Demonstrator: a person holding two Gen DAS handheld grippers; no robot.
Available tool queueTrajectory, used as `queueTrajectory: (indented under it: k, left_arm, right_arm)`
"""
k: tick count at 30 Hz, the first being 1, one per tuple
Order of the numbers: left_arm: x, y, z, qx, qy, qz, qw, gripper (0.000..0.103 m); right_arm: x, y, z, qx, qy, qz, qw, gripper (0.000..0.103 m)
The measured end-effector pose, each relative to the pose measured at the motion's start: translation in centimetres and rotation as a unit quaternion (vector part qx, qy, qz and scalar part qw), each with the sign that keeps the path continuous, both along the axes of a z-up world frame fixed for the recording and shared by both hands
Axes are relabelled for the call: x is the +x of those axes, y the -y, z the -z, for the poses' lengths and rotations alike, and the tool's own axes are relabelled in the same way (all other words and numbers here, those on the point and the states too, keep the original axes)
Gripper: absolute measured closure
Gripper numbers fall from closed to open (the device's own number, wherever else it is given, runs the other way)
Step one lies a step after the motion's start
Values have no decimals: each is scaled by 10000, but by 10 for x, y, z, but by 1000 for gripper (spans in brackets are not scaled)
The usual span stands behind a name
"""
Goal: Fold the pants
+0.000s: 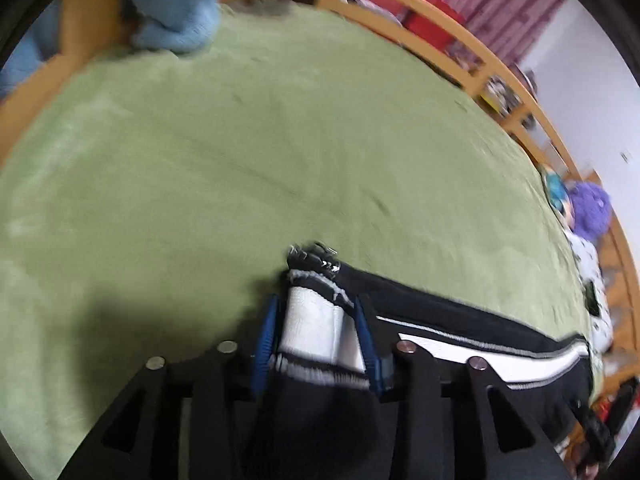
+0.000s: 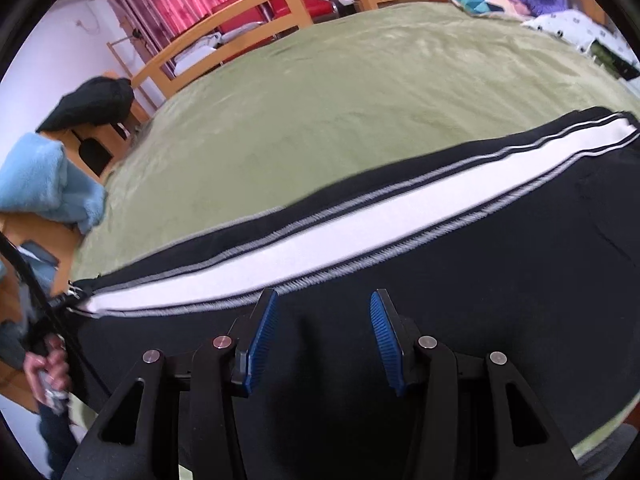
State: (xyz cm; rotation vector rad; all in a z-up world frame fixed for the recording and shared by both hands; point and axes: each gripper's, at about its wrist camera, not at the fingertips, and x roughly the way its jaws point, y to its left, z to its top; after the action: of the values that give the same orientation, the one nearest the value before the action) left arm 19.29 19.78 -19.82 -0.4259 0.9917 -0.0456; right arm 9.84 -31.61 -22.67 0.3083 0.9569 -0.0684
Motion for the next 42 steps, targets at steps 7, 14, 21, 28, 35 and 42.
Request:
queueTrajectory:
  k: [7,14,21,28,35,42]
  left_arm:
    - [-61,-7,-23,-42,34,13,10000,39]
    - [-143,8,-20,-52,-53,-210,9998,39]
    - [-173,19,12,-144,-342,-352,9987,40]
    - [-165,26,38,-136,-329,-450,9984,43]
    - [-151,26,51,-427,-190,-537,9975,38]
    - [-139,19,52,-974,4,-691,9928,68]
  right_arm:
    - [-6,2,45,-756,-342,-25,9965,51]
    - [-15,-11,25,-718,35,-353,9968,49]
    - [-41,-18,13,-808,184,-455,9955,49]
    - [-73,-16,9,-934,202,-110,9954,49]
    - [-87,-10,7,-838,210,230,9960,49]
    - [-86,-9,14,-329,-10,309,9990,50]
